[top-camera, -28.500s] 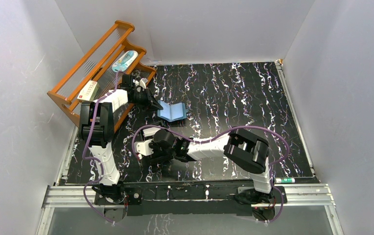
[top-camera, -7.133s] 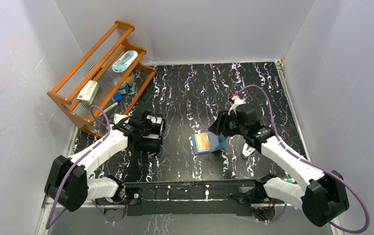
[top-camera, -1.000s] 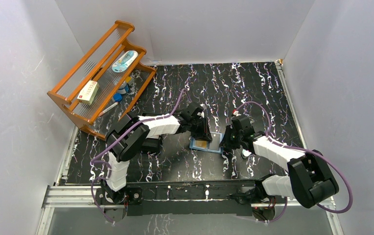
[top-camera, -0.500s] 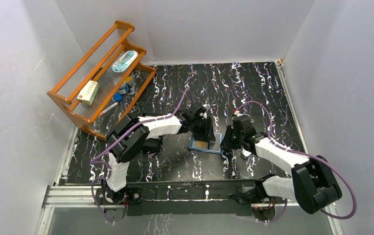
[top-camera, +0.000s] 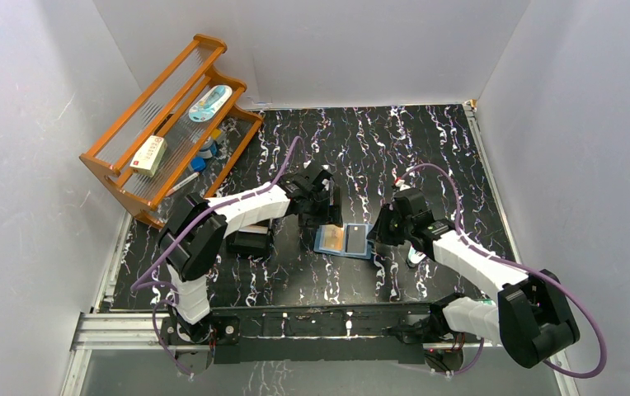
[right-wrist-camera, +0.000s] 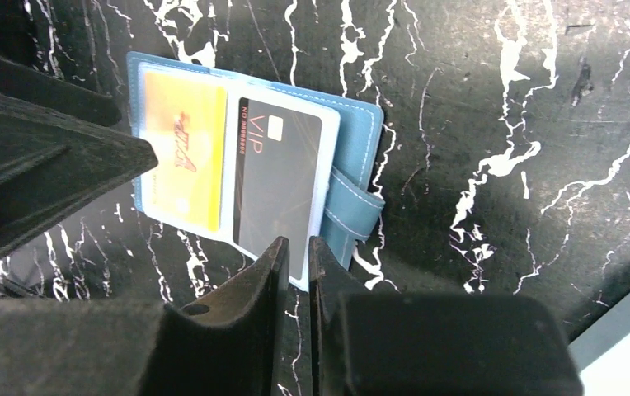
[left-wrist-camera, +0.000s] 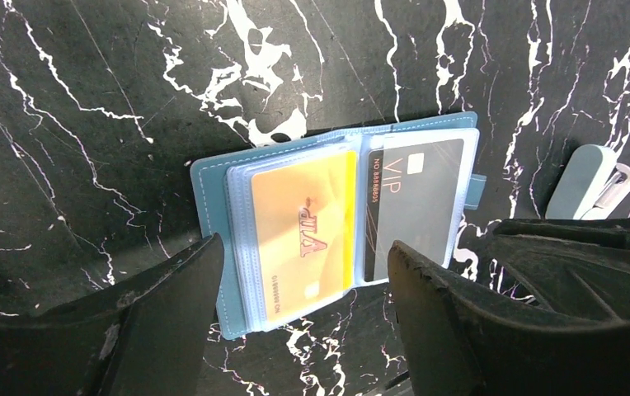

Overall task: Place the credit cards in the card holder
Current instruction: Insert the credit card into the card holder, then turn over the card slot in the card holder.

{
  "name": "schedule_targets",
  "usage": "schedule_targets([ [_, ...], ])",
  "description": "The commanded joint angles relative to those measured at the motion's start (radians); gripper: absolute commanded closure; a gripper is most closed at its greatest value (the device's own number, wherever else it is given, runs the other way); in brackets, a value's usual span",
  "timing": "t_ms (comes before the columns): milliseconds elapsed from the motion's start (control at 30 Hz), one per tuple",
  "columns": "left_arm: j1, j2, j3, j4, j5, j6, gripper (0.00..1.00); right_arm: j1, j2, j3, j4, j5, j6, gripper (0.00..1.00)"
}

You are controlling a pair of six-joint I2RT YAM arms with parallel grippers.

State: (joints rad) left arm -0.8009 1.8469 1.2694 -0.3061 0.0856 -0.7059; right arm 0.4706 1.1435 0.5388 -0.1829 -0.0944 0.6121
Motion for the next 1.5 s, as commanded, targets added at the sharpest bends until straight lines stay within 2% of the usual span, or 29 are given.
schedule_targets([
  [0, 0.004, -0.026, 0.002, -0.027, 0.003, 0.026, 0.28, -0.004, -0.013, 0.052, 0.052, -0.037, 0.020, 0.78],
  [400, 0.004, -0.043, -0.033, 0.073, 0.095, 0.002, 0.26, -0.003, 0.074, 0.030, 0.166, -0.120, 0.043, 0.80],
  [700, 0.004, -0.019, -0.048, 0.092, 0.079, 0.003, 0.25, -0.004, 0.160, 0.009, 0.194, -0.119, 0.036, 0.80],
  [1200, 0.004, -0.005, -0.059, 0.078, 0.052, 0.007, 0.25, -0.004, 0.159, -0.007, 0.201, -0.109, 0.029, 0.80],
  [1467, 0.005, 0.009, -0.068, 0.123, 0.113, -0.013, 0.25, -0.003, 0.165, -0.012, 0.207, -0.109, 0.029, 0.80],
])
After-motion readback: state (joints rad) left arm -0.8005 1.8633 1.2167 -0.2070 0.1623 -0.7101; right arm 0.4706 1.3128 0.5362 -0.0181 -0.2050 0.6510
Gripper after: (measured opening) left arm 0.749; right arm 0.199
